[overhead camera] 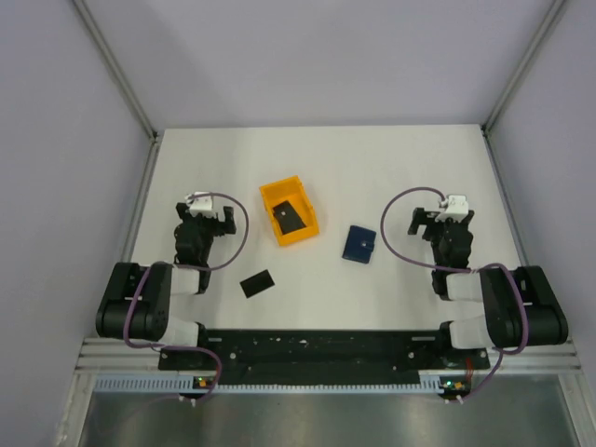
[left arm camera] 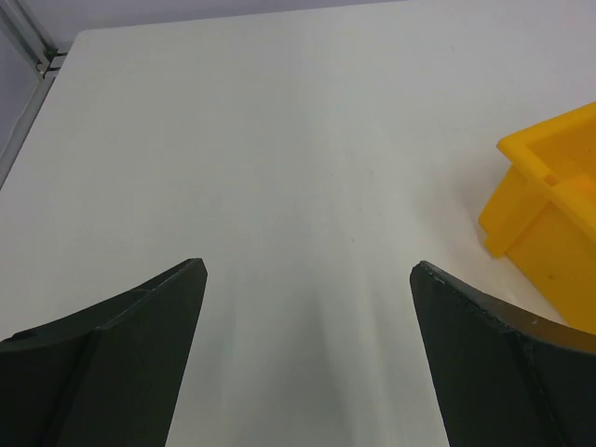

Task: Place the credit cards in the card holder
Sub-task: Open the card holder at the center of the board.

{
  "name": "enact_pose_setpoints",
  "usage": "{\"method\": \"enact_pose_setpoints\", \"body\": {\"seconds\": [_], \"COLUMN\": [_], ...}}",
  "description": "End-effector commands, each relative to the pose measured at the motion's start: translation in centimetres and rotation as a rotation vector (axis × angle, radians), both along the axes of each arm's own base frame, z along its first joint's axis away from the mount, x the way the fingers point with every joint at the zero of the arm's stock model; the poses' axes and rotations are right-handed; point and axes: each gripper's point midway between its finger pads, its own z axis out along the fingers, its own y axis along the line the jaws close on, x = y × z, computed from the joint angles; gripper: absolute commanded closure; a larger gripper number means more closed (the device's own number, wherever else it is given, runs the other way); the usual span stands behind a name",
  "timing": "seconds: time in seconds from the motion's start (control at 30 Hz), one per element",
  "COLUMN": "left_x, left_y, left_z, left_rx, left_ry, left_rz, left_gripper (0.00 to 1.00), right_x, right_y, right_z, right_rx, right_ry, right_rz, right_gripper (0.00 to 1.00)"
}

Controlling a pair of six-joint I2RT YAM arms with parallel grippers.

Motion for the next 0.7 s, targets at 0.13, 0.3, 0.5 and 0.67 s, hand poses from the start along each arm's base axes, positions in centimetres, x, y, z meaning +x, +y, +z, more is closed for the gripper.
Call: {"method": "enact_pose_setpoints", "body": {"seconds": [0.13,0.3,0.5,0.67], "left_x": [0.1,0.1,-0.3,0.8], "left_y": [0.1,0.0,0.2,3.2], "left_z": [1.2,1.3,2.1,4.9], "left_rx": [-0.001,0.0,0.004,-0.12], "left_ry": [-0.047,-0.049,-0.059,0.098], "left_rz": [-0.002,-0.003,0.015,0.251], "left_gripper": [0.01,0.01,0.01,0.01], "right_x": [0.5,0.5,-0.3,-0.5], "right_y": [-0.2,-0.2,-2.6,-3.6], "right_z": [1.5,1.5,2.6,4.8], "right_rx": [0.011,0.009,0.051,0.158], "right_ry": [-0.053,-0.053,-0.09,0.015], "right_rz": [-0.01,-0.01,-0.168,-0.275], "right_gripper": [0.01,0.01,0.01,0.01]}}
